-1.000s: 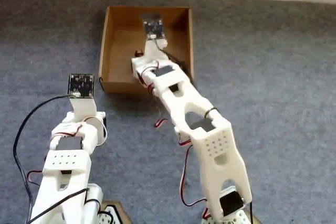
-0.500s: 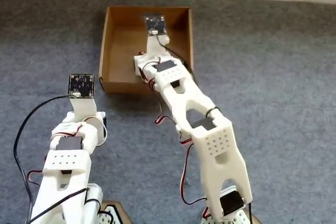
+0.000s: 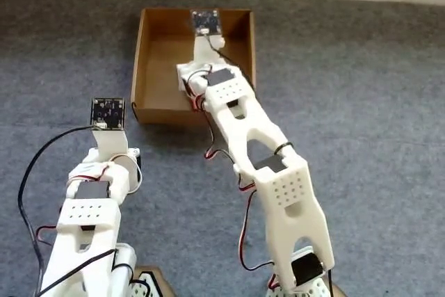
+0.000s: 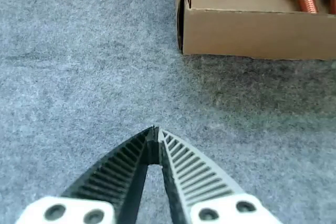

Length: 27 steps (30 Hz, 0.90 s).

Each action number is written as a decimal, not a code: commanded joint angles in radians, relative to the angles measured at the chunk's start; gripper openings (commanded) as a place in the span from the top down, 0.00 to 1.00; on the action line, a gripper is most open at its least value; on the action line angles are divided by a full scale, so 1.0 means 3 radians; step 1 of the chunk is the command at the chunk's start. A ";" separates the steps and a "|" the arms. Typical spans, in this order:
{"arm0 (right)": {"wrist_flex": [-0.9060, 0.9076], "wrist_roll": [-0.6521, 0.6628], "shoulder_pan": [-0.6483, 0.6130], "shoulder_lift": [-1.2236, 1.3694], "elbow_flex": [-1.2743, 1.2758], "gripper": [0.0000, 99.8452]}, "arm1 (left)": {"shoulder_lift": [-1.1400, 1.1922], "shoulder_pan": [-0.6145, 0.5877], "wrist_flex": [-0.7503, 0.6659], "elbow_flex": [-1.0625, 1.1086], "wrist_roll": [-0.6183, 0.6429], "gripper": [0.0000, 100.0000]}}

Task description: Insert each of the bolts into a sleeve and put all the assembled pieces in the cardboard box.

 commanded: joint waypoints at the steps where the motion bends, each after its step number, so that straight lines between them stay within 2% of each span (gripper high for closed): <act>1: 0.0468 0.0031 0.0069 -0.0090 -0.0555 0.87 | -0.0013 0.0033 -0.0061 -0.0018 -0.0026 0.99; 5: 0.1358 0.0036 0.0151 -0.0079 -0.1312 1.00 | -0.0013 0.0033 -0.0061 -0.0018 -0.0026 0.99; 13: 0.2657 0.0015 0.0514 -0.0049 -0.2810 0.99 | -0.0013 0.0033 -0.0061 -0.0018 -0.0026 0.99; 18: 0.3526 0.0036 0.0575 0.0023 -0.3838 0.99 | -0.0013 0.0033 -0.0061 -0.0023 -0.0026 0.99; 20: 0.3537 0.0031 0.0586 0.0166 -0.4089 0.99 | -0.0013 0.0043 -0.0061 -0.0023 -0.0026 0.99; 27: 0.3537 0.0005 0.0749 0.0545 -0.3977 0.99 | -0.0013 0.0033 -0.0061 -0.0023 -0.0026 0.99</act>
